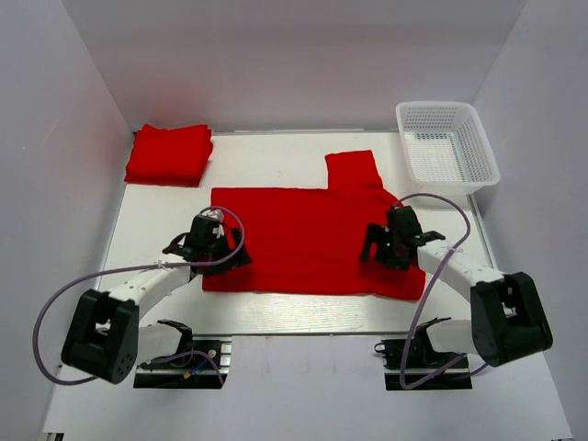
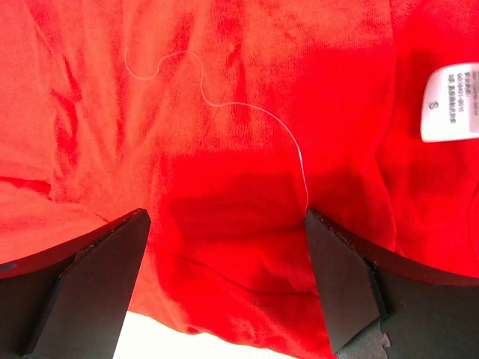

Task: Fold and stack the t-shirts
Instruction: Fold the flattened tshirt in 1/3 of the way, then grap the side of the flattened tshirt furthest away from the robot with both arms

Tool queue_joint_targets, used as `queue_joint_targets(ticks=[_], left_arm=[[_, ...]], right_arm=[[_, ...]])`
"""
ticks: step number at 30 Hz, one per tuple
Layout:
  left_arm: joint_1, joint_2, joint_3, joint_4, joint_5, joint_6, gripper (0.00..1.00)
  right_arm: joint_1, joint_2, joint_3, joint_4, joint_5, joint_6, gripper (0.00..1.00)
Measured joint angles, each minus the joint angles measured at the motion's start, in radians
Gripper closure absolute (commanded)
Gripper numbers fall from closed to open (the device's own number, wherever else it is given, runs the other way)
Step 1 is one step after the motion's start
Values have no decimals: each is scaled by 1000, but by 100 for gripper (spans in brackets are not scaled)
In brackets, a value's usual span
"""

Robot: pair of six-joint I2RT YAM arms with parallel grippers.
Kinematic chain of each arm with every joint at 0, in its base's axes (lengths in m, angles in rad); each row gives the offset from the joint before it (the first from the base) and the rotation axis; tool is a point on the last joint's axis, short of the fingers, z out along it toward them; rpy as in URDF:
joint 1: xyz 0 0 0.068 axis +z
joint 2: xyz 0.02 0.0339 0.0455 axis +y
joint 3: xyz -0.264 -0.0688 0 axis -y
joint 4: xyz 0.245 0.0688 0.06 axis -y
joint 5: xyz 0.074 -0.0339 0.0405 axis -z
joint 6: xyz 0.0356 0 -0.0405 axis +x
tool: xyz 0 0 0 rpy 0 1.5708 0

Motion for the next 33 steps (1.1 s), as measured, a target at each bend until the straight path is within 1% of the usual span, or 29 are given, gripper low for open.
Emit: queue_joint_targets(ticks=[2,5,7,8,10,13,16,19,22,25,28,29,31,33], left_arm=[[-10,-62,-4,-121,1,-21,1],[-16,-149,4,-305,1,-45,1],[-18,-191,46,-412,-5,-58,1],[-19,-203,106,-471,-23,-62,1],[-19,-202,185,-503,-51,-60,1],[-14,-158,349,-524,-110,-42,1],[0,-33,511,-514,-196,-26,1],[24,148,664,-502,-262,-9,1],[62,353,812,-495,-286,8,1],[115,557,940,-481,-289,23,1],[156,698,996,-471,-292,34,1],[168,729,999,-466,-293,38,1],[185,768,999,-461,-296,45,1],[192,785,999,-440,-296,52,1]], right_arm=[[8,-47,-23,-44,-32,0,10],[23,-67,-18,-131,-60,-17,10],[32,-67,2,-206,-66,-31,10],[38,-68,20,-248,-66,-42,10],[42,-65,76,-322,-50,-61,10],[42,-44,233,-369,4,-93,10],[42,37,410,-349,74,-122,10],[41,163,582,-312,138,-151,10],[40,307,758,-256,200,-187,10],[35,493,1004,-270,243,-214,10],[23,687,1255,-259,249,-233,10],[18,736,1310,-256,245,-237,10],[5,820,1399,-258,234,-243,10],[-8,874,1435,-255,223,-247,10]])
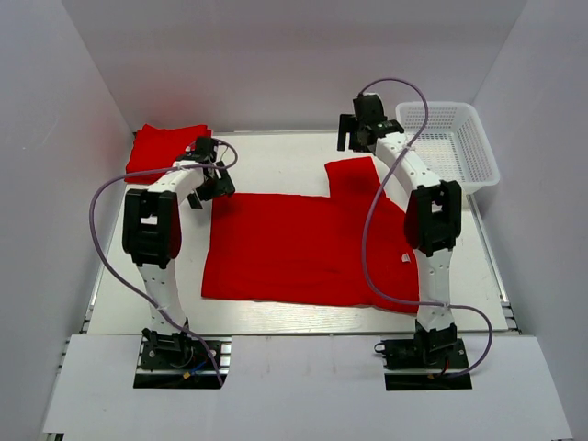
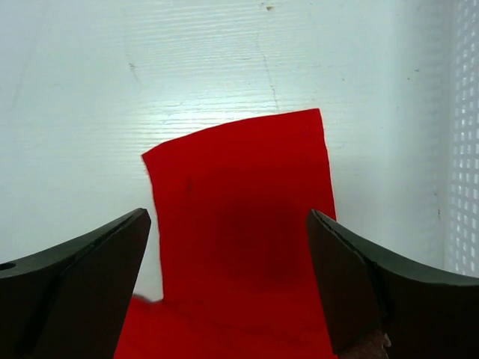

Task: Fold and stack the t-shirts
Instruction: Grap the side of the flattened tshirt furthest away from the robot with both arms

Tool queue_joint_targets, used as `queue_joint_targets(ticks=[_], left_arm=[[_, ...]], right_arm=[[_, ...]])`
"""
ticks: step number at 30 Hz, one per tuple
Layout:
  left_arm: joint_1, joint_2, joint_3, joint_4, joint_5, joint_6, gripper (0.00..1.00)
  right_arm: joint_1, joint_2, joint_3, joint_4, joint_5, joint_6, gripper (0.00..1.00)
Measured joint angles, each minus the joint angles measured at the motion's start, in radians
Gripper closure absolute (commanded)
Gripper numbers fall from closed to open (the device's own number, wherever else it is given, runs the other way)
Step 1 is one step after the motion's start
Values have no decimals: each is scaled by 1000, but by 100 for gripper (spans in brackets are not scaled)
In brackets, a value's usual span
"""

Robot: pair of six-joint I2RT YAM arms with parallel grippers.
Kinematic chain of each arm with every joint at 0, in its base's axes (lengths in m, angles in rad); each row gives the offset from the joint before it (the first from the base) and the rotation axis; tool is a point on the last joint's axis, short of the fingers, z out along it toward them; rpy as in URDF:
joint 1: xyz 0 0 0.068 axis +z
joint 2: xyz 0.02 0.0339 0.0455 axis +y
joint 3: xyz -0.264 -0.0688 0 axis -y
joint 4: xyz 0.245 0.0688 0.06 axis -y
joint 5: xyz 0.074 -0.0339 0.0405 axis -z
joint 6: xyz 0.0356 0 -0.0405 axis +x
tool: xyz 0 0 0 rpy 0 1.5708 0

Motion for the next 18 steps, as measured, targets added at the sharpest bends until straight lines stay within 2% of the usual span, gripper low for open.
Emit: queue_joint_targets(ticks=[9,15,16,18], left_arm=[[-1,66,45,91,-28,27,1],[-1,99,45,150,-17,53,19],[-1,100,45,156,-17,53,28],[0,105,45,168,-18,56,35]], right_arm=[[-50,92,-1,141,-28,-56,10],[-63,153,8,227,-36,-81,10],[-63,167,9,235,-40,-79,10],[-66,189,9,243,-46,-68,10]])
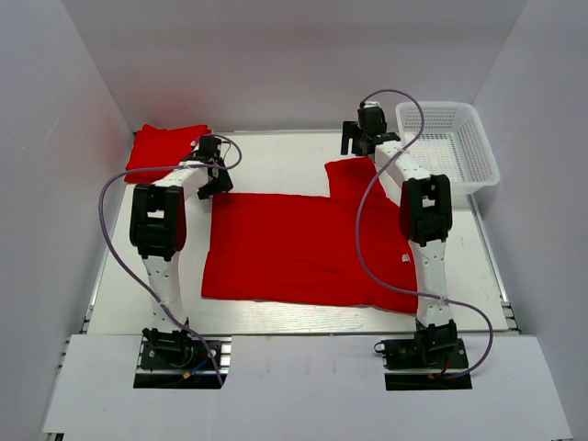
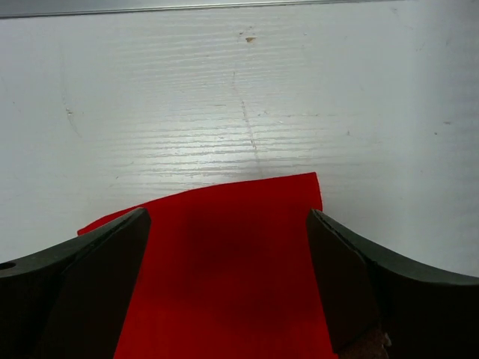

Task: Fold and stack the t-shirts
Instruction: Grap the side of the flattened tshirt furthest away from the robot with both arms

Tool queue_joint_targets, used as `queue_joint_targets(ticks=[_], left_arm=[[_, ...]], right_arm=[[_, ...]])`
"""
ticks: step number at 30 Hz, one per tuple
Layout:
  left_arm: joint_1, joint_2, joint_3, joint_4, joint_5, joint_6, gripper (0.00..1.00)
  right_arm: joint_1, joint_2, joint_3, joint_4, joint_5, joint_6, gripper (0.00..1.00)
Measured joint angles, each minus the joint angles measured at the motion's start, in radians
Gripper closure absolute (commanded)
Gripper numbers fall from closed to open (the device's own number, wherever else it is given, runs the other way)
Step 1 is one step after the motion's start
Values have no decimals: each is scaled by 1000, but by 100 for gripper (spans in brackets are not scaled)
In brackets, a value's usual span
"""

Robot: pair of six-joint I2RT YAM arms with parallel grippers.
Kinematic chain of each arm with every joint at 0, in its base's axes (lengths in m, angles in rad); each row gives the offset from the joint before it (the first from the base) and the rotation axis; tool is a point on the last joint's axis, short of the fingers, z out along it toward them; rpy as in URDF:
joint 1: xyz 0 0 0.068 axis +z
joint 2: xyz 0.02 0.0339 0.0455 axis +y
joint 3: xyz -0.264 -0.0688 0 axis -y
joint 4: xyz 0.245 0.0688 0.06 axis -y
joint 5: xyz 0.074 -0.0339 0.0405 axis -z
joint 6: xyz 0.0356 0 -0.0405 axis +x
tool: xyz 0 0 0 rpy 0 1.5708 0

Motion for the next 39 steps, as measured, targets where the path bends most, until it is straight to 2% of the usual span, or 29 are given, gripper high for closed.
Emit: queue_joint_targets(ticks=[1,4,5,6,9,10,11,17,25,39], left_arm=[[0,1,0,6,0,2,43],[-1,6,-1,22,-2,4,51],[-1,6,-5,33,0,6,60],[-1,5,-11,41,1,5,64],[0,0,-32,85,23,14,73],[0,0,-34,92,30,13,79],[0,0,-34,98,39,12,99],[-1,-1,-40,111,57,7,100],[-2,-79,-164,170,50,8,100],[-9,-138,-243,185,104,41,100]], right_arm=[[-2,11,0,4,-3,10,10],[-7,33,0,16,-14,34,10],[-9,38,0,18,-16,40,10],[-11,41,1,19,-17,45,10],[-18,51,14,26,-16,66,10],[-21,51,16,28,-16,71,10],[-24,51,19,32,-15,76,10],[-35,53,26,45,-15,92,10],[-37,92,40,53,-16,99,10],[-40,138,57,65,26,146,10]])
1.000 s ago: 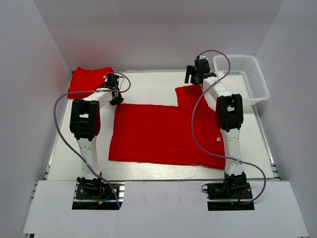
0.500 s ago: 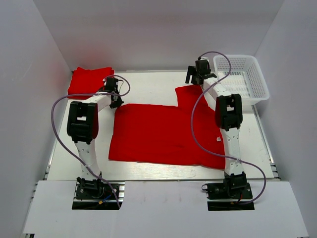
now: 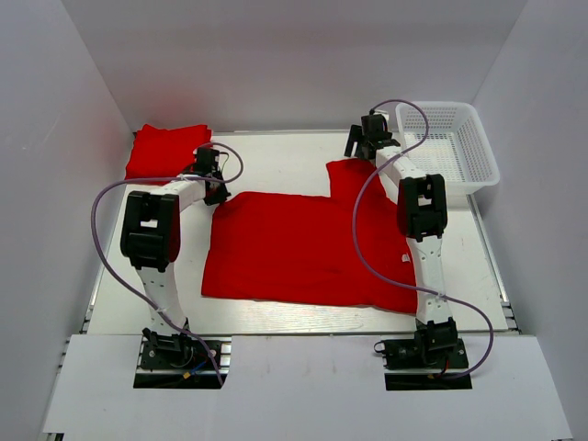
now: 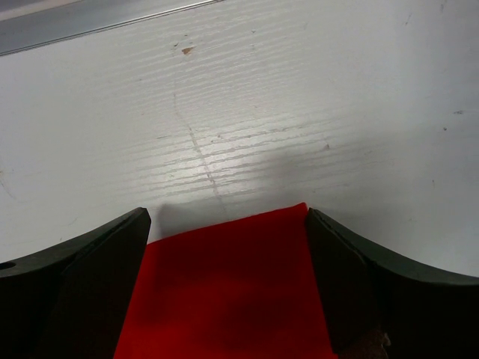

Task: Fold and stack the t-shirts
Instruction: Grap the side of the flattened tshirt furthest away from the robot with both arms

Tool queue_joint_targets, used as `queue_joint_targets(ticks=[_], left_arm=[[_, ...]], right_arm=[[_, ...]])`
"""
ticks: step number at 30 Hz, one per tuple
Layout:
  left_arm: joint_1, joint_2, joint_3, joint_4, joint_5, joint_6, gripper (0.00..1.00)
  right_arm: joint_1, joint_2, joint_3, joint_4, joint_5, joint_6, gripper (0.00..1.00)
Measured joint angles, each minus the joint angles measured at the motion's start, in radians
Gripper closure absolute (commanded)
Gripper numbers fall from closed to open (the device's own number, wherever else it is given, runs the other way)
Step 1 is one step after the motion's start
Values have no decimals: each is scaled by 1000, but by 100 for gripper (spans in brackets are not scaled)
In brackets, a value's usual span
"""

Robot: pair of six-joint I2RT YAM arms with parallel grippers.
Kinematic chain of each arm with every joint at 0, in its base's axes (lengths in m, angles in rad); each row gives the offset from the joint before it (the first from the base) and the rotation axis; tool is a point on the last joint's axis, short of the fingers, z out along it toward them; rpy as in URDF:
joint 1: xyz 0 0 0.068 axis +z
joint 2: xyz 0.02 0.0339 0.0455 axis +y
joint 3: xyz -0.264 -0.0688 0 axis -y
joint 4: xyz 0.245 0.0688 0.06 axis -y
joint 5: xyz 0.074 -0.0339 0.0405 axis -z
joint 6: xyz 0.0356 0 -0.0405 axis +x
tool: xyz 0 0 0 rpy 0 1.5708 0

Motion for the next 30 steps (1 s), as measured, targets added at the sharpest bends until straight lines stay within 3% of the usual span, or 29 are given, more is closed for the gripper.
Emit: queue_joint_targets(ticks=[17,30], left_arm=[[0,-12,-30,34,24,4,100],[0,-26,-38,37,24,3,100]], right_arm=[[-3,0,-2,0,55,-58,10],[-13,-2,-23,14,58,-10,10]])
